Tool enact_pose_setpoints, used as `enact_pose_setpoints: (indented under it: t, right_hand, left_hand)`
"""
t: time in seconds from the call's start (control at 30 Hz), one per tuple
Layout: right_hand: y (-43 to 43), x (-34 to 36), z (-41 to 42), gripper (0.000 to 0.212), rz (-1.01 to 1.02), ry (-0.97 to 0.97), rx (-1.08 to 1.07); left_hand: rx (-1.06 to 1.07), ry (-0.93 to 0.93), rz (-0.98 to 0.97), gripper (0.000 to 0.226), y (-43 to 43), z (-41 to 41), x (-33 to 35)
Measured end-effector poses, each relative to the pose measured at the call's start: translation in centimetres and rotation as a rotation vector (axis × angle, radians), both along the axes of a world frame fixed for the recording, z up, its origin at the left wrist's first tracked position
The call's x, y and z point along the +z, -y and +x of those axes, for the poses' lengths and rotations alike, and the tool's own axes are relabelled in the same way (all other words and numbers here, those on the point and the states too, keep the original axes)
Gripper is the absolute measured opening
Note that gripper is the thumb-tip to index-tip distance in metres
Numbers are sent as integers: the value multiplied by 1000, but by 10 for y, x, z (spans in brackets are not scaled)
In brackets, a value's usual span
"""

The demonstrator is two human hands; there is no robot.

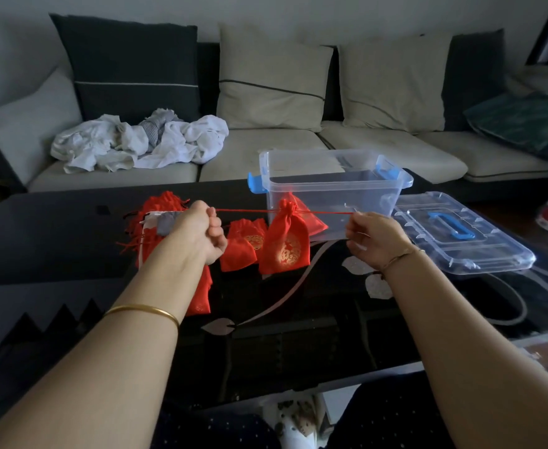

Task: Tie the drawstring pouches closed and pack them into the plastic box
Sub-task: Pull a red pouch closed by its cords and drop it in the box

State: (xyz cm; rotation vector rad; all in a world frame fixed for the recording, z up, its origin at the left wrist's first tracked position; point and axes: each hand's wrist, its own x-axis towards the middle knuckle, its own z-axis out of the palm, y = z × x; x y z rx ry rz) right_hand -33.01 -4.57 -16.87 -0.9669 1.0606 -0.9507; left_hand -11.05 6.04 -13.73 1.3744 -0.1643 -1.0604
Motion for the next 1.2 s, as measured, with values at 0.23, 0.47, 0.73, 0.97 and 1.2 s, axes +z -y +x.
enact_pose_setpoints:
  t: [0.23,0.47,0.73,0.97,1.2]
  right_hand:
    - [-4,12,7,24,109,234,-96]
    - [-38,56,25,21,-400,58,83]
    - [-54,64,41,19,-737,-195,179]
    - [-44,50,39,37,-478,-277,234]
    - [-45,44,42,27,-483,-284,283]
  left_hand:
    - [3,-93,-284,31,3,-14,10]
    - [-376,484,-448,23,7,-40,19]
    - [-527,819,-324,4,8,-49,16]
    - [-494,718,-339,5,10,-48,13]
    - [-473,624,-387,14,8,-51,15]
